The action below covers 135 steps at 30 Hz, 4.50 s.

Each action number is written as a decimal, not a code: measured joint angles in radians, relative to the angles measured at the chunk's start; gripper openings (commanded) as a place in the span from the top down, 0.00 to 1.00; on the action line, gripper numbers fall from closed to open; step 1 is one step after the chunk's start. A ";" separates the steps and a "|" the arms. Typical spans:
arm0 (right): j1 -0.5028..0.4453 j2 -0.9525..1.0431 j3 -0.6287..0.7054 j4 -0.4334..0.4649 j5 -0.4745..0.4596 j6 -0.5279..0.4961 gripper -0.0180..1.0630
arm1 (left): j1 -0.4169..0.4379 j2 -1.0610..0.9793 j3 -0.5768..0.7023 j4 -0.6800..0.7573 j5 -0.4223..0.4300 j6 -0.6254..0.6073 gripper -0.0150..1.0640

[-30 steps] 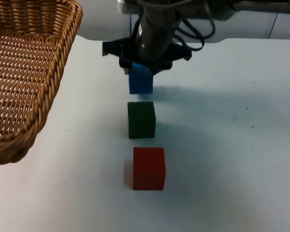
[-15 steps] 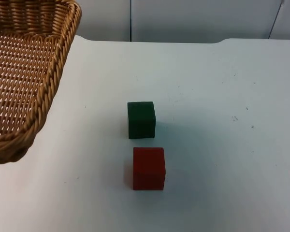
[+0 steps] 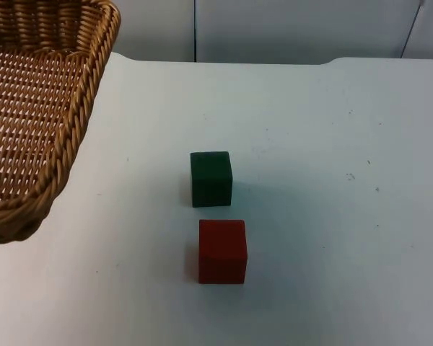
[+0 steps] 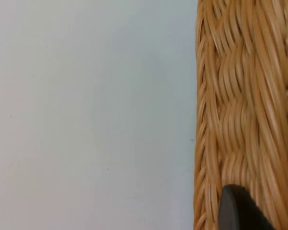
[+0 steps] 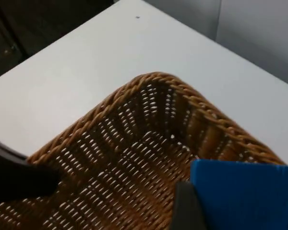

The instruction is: Pick up the basket with the left hand and place the blue cube into the basket with the right hand.

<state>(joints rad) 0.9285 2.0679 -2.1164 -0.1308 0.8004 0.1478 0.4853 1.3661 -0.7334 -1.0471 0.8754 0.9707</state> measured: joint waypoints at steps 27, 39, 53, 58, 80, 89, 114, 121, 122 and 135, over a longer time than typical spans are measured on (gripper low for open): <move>0.042 0.224 0.000 0.107 -0.111 -0.024 0.72 | 0.000 0.000 0.000 -0.004 0.004 0.000 0.99; 0.044 0.223 0.000 0.105 -0.111 -0.045 0.02 | 0.000 0.000 0.000 -0.004 0.004 0.000 0.99; 0.044 -0.001 0.000 -0.054 0.050 -0.083 0.02 | -0.026 0.000 0.000 -0.023 -0.024 0.024 0.99; 0.044 -0.075 0.000 -0.022 0.134 -0.165 0.02 | -0.087 0.032 0.000 -0.027 -0.066 0.043 0.99; 0.044 -0.854 0.803 0.053 -0.197 -0.220 0.02 | -0.115 0.263 0.002 -0.295 -0.154 0.246 0.99; 0.044 -1.215 1.168 0.054 -0.303 -0.135 0.02 | -0.115 0.327 0.002 -0.357 -0.178 0.331 0.99; 0.044 -1.447 1.400 0.053 -0.168 -0.131 0.02 | -0.115 0.565 0.000 -0.578 -0.193 0.601 0.99; 0.044 -1.447 1.400 0.053 -0.168 -0.164 0.02 | -0.115 0.593 0.000 -0.635 -0.193 0.660 0.99; 0.044 -1.447 1.400 0.053 -0.168 -0.164 0.02 | -0.115 0.593 0.000 -0.635 -0.193 0.660 0.99; 0.044 -1.447 1.400 0.051 -0.172 -0.201 0.02 | -0.115 0.625 0.000 -0.654 -0.178 0.675 0.51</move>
<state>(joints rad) 0.9727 0.6207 -0.7161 -0.0800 0.6287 -0.0533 0.3703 1.9910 -0.7336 -1.7011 0.6973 1.6460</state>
